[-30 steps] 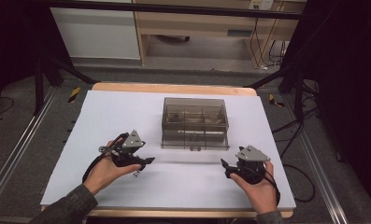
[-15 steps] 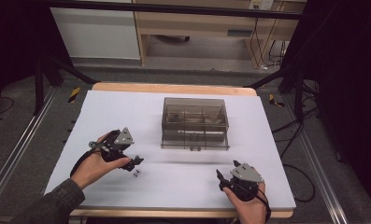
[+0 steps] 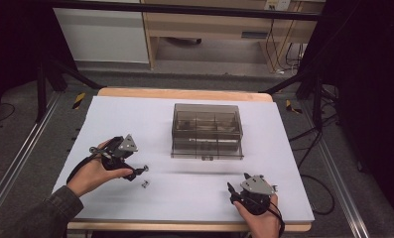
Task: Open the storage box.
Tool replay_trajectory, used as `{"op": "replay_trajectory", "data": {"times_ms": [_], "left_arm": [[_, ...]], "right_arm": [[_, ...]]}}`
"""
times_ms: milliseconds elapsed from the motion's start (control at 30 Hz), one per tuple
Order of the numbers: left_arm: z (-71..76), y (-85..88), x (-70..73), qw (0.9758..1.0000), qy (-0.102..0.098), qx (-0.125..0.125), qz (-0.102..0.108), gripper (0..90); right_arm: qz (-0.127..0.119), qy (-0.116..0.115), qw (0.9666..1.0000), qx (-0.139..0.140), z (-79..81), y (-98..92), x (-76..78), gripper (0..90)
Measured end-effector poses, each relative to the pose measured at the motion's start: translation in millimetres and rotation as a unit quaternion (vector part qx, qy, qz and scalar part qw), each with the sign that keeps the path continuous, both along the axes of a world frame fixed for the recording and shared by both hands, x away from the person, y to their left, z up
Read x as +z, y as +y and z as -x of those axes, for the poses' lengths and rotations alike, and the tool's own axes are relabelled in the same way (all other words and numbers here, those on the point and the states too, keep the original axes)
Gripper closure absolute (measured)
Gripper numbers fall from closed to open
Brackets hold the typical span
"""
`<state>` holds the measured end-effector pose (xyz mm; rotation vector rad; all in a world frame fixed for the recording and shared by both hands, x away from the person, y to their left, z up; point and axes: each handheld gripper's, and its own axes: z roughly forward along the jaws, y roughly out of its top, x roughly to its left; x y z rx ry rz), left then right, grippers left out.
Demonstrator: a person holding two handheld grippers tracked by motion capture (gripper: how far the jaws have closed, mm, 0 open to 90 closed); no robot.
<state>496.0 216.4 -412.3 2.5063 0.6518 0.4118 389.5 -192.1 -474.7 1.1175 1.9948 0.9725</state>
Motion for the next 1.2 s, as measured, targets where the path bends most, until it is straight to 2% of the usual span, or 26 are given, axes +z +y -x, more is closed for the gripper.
{"op": "replay_trajectory", "data": {"times_ms": [100, 167, 367, 633, 767, 967, 1067, 1200], "left_arm": [[-1.0, 1.2, 2.5, 1.0, -0.001, 0.004, -0.009, 14.0], [-1.1, 2.2, 3.2, 1.0, 0.003, 0.002, -0.007, 16.1], [-4.0, 1.3, 5.5, 0.9997, 0.005, -0.009, -0.022, 22.8], [-6.5, -0.9, 2.8, 0.9986, 0.017, -0.017, -0.047, 33.3], [-8.9, 1.8, -2.2, 0.9988, 0.02, -0.009, -0.044, 37.3], [-12.5, 2.1, -9.3, 0.9982, 0.037, -0.017, -0.044, 42.6], [-13.5, -2.4, -13.0, 0.9978, 0.047, -0.025, -0.039, 45.6], [-13.1, -13.0, -18.1, 0.9967, 0.055, -0.036, -0.048, 49.1]], "right_arm": [[0.0, -0.002, 1.0, -0.002, -2.3, 0.1, -0.1, 34.5], [0.001, -0.007, 1.0, -0.001, -2.7, 0.7, 0.2, 34.5], [0.004, -0.009, 0.9999, -0.004, -2.6, 0.1, -0.2, 33.7], [0.014, -0.005, 0.9999, 0.005, -1.9, 0.7, 0.1, 42.1], [0.015, -0.001, 0.9998, 0.009, -2.2, 0.6, -0.2, 43.0], [0.014, 0.002, 0.9999, 0.009, -2.6, 0.6, -0.5, 42.6], [0.014, 0.004, 0.9998, 0.009, -2.8, 0.9, -0.6, 42.6], [0.014, 0.005, 0.9998, 0.009, -2.8, 0.6, -0.6, 42.6]]}}
